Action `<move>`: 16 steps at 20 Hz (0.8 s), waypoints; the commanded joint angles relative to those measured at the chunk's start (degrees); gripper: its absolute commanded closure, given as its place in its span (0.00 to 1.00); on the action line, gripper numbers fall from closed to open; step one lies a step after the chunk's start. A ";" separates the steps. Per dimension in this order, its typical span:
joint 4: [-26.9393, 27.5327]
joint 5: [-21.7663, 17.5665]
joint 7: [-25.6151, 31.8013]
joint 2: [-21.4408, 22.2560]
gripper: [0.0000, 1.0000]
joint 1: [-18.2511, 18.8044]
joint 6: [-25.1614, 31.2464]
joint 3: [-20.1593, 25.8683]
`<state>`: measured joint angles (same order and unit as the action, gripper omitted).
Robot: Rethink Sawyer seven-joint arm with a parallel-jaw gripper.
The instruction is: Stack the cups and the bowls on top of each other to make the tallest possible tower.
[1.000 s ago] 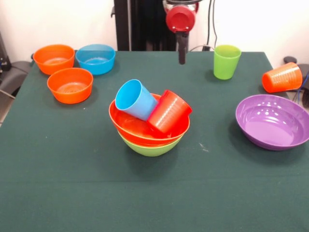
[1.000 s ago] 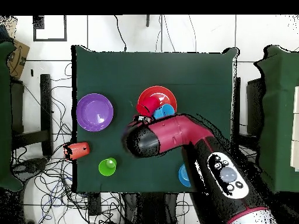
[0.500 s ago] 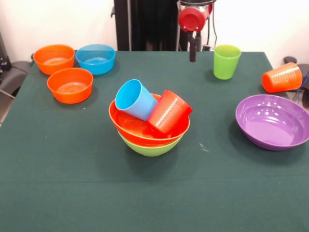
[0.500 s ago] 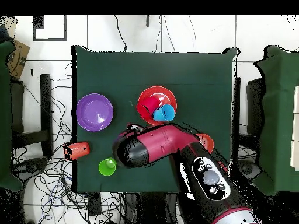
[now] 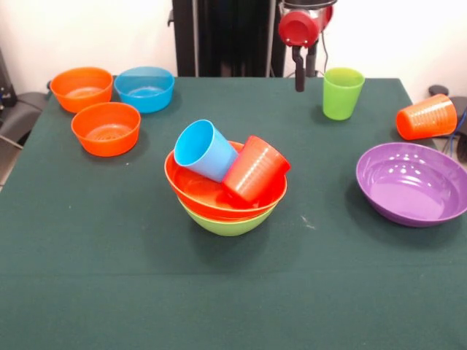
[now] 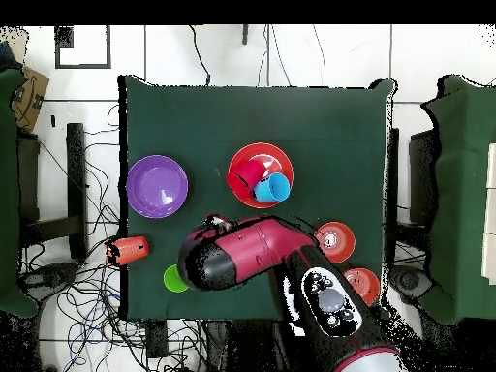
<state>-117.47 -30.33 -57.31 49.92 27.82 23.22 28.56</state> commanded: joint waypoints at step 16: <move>-3.78 -1.26 -16.03 -3.01 0.00 -6.91 -10.51 -7.39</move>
<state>-118.91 -30.31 -63.04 49.06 22.78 14.43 23.73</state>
